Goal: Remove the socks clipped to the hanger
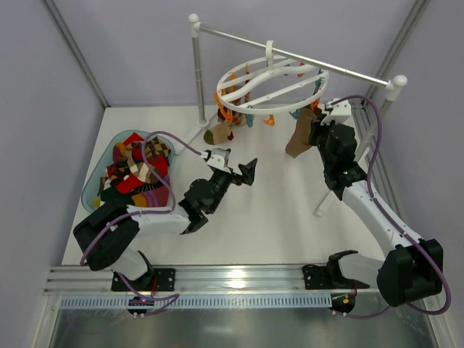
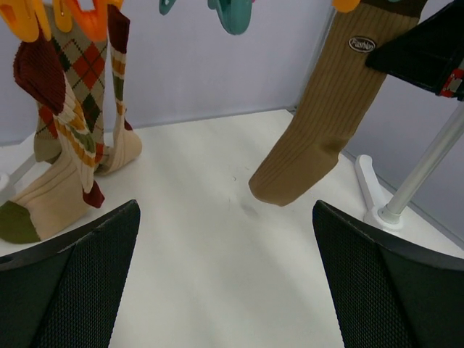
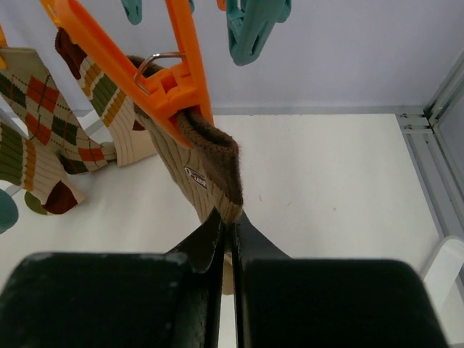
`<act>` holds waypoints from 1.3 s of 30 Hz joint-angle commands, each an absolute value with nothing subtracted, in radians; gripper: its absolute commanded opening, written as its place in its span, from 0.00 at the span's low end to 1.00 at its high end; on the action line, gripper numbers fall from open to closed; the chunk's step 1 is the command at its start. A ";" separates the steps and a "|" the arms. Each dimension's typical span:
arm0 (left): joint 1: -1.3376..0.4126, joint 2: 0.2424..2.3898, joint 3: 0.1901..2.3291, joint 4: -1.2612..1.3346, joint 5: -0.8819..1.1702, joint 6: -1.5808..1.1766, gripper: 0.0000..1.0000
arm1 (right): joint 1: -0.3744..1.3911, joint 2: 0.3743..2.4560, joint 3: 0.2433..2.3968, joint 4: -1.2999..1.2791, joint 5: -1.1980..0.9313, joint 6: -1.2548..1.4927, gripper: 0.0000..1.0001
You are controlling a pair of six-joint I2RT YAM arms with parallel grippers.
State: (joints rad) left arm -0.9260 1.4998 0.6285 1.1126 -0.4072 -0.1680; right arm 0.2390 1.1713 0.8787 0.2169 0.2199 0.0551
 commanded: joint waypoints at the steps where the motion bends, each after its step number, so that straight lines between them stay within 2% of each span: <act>1: -0.949 1.551 0.675 1.187 -0.430 -0.069 0.99 | 0.236 1.135 0.907 0.273 0.150 0.067 0.04; 9: -0.991 1.683 0.719 1.301 -0.354 0.026 1.00 | 0.261 1.114 0.914 0.249 0.055 0.095 0.04; 24: -1.037 1.729 0.724 1.396 -0.348 0.051 0.99 | 0.492 1.031 0.936 0.135 0.212 0.031 0.04; 39: -1.069 1.764 0.732 1.468 -0.348 0.064 1.00 | 0.618 1.060 0.991 0.061 0.181 -0.017 0.04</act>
